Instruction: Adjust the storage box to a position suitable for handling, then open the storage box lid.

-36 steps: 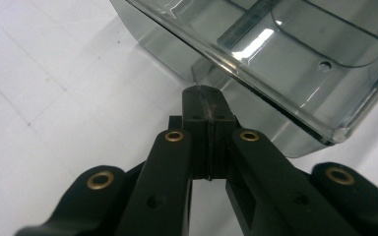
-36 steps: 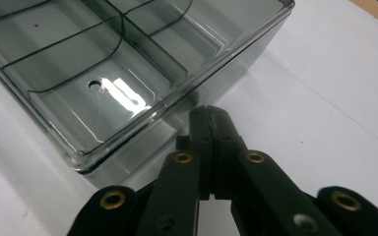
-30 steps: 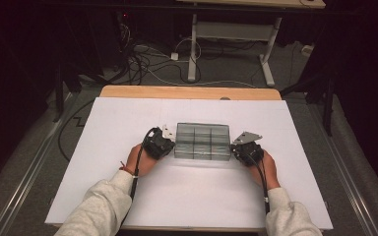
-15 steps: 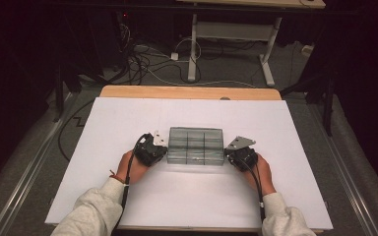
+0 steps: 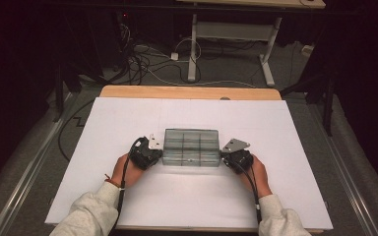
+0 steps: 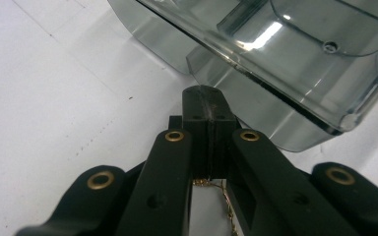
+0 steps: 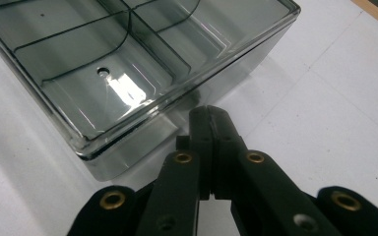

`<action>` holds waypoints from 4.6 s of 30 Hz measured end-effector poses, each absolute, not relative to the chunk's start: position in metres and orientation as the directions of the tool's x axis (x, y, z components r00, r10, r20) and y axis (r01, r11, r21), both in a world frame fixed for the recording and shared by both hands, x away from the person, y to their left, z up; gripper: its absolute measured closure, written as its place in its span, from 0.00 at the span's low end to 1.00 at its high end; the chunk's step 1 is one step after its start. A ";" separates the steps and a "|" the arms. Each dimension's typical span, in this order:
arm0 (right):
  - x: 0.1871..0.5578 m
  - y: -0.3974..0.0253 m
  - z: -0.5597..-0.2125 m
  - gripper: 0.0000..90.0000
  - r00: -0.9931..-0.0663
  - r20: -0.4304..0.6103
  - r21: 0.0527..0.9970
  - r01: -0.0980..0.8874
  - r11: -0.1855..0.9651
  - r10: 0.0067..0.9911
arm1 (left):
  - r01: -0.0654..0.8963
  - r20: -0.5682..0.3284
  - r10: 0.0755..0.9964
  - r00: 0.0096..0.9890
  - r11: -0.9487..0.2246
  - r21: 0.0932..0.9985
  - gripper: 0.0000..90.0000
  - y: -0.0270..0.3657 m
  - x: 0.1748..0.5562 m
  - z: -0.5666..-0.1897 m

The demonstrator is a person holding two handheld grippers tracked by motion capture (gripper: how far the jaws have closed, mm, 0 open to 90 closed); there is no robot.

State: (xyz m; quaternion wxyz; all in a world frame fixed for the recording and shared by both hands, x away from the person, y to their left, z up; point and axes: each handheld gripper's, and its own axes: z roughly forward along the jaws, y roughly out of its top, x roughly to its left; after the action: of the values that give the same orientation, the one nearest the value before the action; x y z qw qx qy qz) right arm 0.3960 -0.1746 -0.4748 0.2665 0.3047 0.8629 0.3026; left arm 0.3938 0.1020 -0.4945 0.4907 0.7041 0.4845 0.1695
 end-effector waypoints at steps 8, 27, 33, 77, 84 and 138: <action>0.394 -0.174 -0.476 1.00 -0.671 -0.296 0.683 0.350 0.642 0.680 | 0.512 -0.249 0.835 0.490 -0.045 0.858 0.97 0.105 0.393 -0.495; 0.385 -0.196 -0.456 0.94 -0.660 -0.243 0.799 0.280 0.532 0.711 | 0.407 -0.234 0.823 0.518 0.003 0.913 0.96 0.121 0.385 -0.473; 0.379 -0.201 -0.443 0.92 -0.658 -0.244 0.829 0.239 0.505 0.712 | 0.354 -0.228 0.812 0.537 0.028 0.935 0.96 0.122 0.377 -0.462; 0.331 -0.219 -0.420 0.31 -0.615 -0.250 0.912 0.109 0.395 0.748 | 0.136 -0.173 0.784 0.596 0.114 0.984 0.25 0.162 0.333 -0.447; 0.321 -0.228 -0.425 0.31 -0.602 -0.259 0.913 0.103 0.395 0.755 | 0.155 -0.204 0.794 0.572 0.139 0.978 0.25 0.180 0.329 -0.453; 0.342 -0.124 -0.472 1.00 -0.805 -0.206 0.779 0.208 0.591 0.555 | 0.529 -0.446 0.713 0.540 0.125 0.840 0.62 0.124 0.350 -0.472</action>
State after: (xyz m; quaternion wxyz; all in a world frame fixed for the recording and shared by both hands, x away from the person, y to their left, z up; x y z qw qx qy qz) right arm 0.3421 -0.1235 -0.4718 0.2202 0.2208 0.8644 0.3944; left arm 0.3501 0.1239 -0.4716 0.5821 0.6567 0.4728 0.0793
